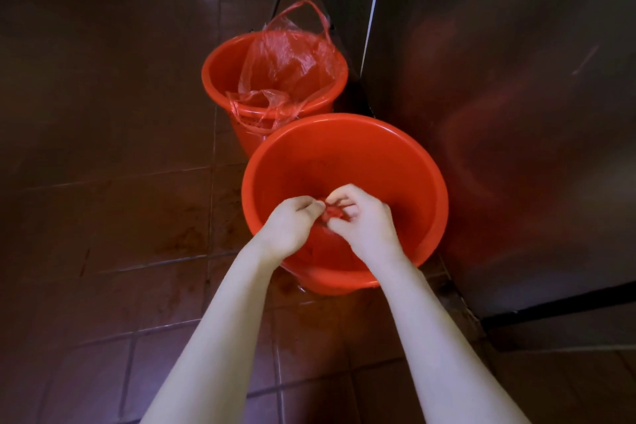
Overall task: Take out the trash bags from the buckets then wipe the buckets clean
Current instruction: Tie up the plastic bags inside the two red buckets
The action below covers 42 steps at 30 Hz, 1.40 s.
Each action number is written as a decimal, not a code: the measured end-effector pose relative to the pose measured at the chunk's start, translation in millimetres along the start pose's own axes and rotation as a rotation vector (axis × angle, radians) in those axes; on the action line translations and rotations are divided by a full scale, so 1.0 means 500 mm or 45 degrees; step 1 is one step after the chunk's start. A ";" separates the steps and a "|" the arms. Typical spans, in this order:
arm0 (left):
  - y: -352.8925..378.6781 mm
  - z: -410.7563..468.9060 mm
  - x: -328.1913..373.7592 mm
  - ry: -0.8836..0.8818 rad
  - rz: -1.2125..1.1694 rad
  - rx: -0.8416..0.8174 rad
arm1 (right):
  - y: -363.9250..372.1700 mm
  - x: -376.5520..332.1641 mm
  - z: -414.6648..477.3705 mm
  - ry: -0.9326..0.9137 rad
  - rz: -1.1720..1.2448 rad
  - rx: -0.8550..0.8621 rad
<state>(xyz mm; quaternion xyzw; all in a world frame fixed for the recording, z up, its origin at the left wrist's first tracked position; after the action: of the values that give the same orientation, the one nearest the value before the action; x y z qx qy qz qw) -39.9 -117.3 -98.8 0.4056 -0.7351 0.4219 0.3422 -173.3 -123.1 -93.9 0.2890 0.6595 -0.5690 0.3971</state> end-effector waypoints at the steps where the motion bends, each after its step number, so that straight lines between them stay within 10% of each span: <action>1: -0.005 -0.005 -0.004 -0.025 -0.128 0.012 | -0.005 -0.001 -0.002 -0.036 0.034 0.034; 9: -0.036 -0.024 0.050 0.295 -0.026 0.057 | -0.062 0.014 -0.015 -0.048 0.173 0.126; 17: -0.186 -0.048 -0.029 0.483 0.791 0.338 | -0.182 0.094 -0.039 0.154 -0.289 0.077; 21: -0.153 -0.044 0.004 0.612 1.059 0.400 | -0.194 0.007 -0.019 -0.175 -0.438 0.147; 27: -0.035 -0.005 0.049 0.354 -0.394 -0.140 | -0.036 0.022 0.013 0.281 0.788 -0.279; 30: -0.044 0.009 0.038 0.242 -0.685 0.060 | -0.051 0.025 0.030 0.258 0.717 -0.184; 35: -0.089 -0.013 0.090 0.815 0.865 0.205 | -0.097 0.005 0.034 -0.108 -0.655 -0.392; 42: -0.129 -0.047 0.040 1.017 1.390 0.079 | -0.184 0.092 -0.003 -0.093 -0.787 -0.245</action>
<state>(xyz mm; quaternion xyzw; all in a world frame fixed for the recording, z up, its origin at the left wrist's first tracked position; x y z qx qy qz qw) 12.2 -122.5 -49.9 -0.2013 -0.6392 0.6728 0.3135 -274.2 -142.2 -84.9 0.0157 0.7521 -0.6078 0.2544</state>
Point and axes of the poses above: each hand's wrist, its own z-axis towards the middle knuckle, its own y-axis out of the palm, x = y × z, the point moved 8 cm from there along z, towards the middle knuckle, and after that the axes turned 7 degrees about -x, right-handed, at the moved point
